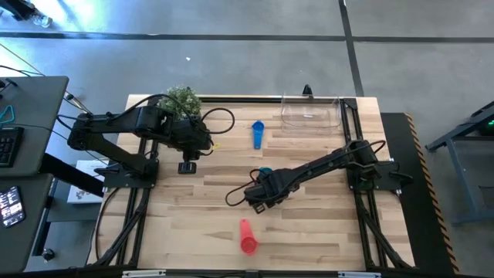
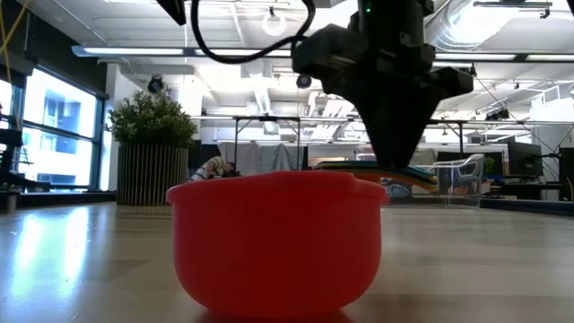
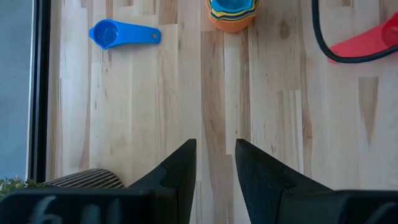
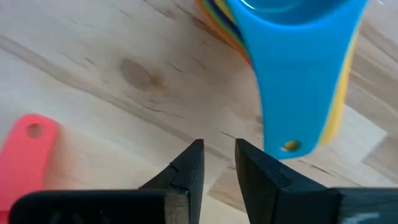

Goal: Nest measuring cups in basket
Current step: Stack the light blue measuring cup on top of the yellow measuring cup, then stack the red measuring cup on top of the light blue measuring cup

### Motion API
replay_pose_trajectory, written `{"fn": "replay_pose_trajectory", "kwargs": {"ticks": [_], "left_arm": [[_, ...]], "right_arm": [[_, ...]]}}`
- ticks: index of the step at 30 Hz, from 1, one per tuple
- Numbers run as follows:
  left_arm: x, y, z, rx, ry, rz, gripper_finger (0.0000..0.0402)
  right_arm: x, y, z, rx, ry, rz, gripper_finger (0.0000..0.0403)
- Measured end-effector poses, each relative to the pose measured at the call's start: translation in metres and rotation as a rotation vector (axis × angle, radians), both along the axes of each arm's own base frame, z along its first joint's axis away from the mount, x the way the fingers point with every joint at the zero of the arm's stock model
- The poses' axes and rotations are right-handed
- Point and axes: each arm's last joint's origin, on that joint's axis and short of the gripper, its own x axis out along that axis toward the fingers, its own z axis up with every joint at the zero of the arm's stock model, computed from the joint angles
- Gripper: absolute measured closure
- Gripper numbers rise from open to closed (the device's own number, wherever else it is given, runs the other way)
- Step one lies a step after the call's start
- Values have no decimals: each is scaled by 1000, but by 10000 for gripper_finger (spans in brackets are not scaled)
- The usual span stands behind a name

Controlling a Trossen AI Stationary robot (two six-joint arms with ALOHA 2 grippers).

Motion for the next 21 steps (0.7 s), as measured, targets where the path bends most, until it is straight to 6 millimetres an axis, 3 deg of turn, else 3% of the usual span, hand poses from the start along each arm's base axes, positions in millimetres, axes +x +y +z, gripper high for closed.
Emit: {"fn": "replay_pose_trajectory", "kwargs": {"ticks": [13, 21], "left_arm": [[0, 0, 0, 0, 0, 0, 298], [0, 0, 0, -9, 2, 13, 298]], "right_arm": [[-1, -11, 1, -38, 35, -21, 322], [10, 1, 29, -33, -71, 50, 322]]}}
